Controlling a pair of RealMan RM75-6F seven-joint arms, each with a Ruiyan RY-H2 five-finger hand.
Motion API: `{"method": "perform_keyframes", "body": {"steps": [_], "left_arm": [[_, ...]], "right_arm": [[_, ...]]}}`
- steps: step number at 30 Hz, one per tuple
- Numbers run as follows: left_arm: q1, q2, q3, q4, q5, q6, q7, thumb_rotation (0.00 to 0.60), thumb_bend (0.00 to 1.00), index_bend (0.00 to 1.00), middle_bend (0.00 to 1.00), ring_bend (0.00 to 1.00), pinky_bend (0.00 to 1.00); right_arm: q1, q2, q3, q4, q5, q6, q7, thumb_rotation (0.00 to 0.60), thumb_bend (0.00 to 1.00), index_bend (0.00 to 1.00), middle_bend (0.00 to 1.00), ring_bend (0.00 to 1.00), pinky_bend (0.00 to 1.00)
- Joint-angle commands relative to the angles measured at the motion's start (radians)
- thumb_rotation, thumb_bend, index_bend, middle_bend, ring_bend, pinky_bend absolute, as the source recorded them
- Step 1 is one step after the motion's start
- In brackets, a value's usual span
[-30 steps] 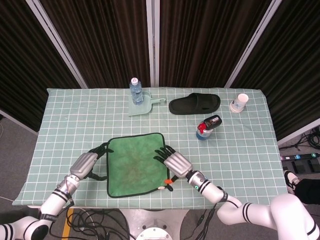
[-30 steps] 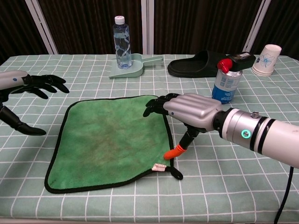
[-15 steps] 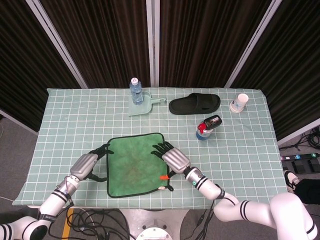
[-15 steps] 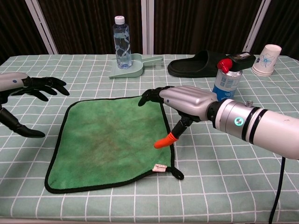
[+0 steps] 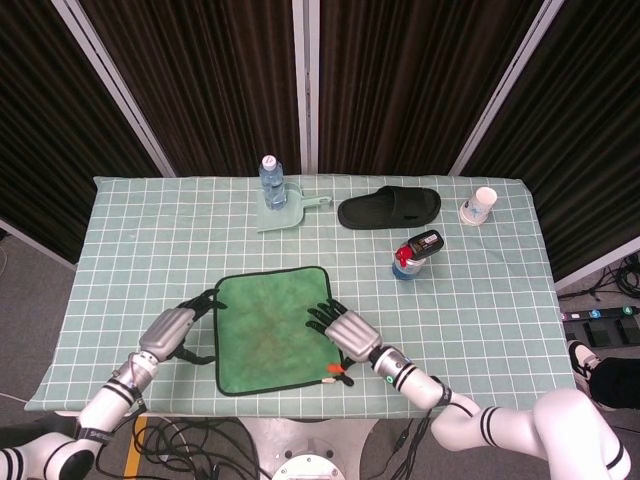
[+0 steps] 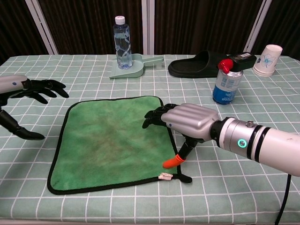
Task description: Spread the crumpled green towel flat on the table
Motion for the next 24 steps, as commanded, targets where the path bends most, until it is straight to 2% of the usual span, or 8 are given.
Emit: {"method": "perform_keyframes", "body": {"steps": [1,4,8,11,14,18,24], "left_arm": [[-0.001,0.0,-0.002,-0.001,0.0,0.0,0.003,0.6,0.03,0.26,0.13,0.14,0.18],[0.002,0.001,-0.005,0.003,-0.006,0.007,0.009,0.6,0.03,0.25,0.13,0.14,0.18],[0.022,-0.005,-0.021,0.026,-0.026,0.057,0.03,0.6,0.03,0.26,0.13,0.14,0.18],[0.047,-0.007,-0.04,0.049,-0.045,0.117,0.055,0.6,0.03,0.25,0.14,0.14,0.18],[0.078,-0.009,-0.059,0.071,-0.062,0.192,0.088,0.6,0.04,0.25,0.13,0.14,0.18],[0.124,-0.015,-0.069,0.113,-0.073,0.289,0.143,0.6,0.06,0.26,0.13,0.14,0.18],[0.193,-0.01,-0.047,0.157,-0.05,0.404,0.22,0.6,0.07,0.25,0.13,0.14,0.18]], "right_arm": [[-0.004,-0.002,-0.005,0.004,-0.006,0.004,-0.004,0.42,0.0,0.15,0.04,0.0,0.0],[-0.01,0.004,-0.005,-0.001,-0.015,0.021,-0.001,0.419,0.0,0.15,0.04,0.0,0.0],[-0.03,0.048,0.037,-0.048,-0.028,0.11,0.047,0.427,0.0,0.14,0.04,0.0,0.0],[-0.054,0.116,0.068,-0.114,-0.025,0.177,0.072,0.432,0.0,0.13,0.04,0.0,0.0],[-0.093,0.199,0.08,-0.18,-0.014,0.235,0.058,0.478,0.0,0.13,0.05,0.0,0.0],[-0.162,0.306,0.075,-0.251,0.021,0.297,0.029,0.581,0.07,0.12,0.08,0.0,0.0],[-0.276,0.454,0.033,-0.354,0.049,0.381,0.03,0.597,0.1,0.1,0.09,0.0,0.0]]}}
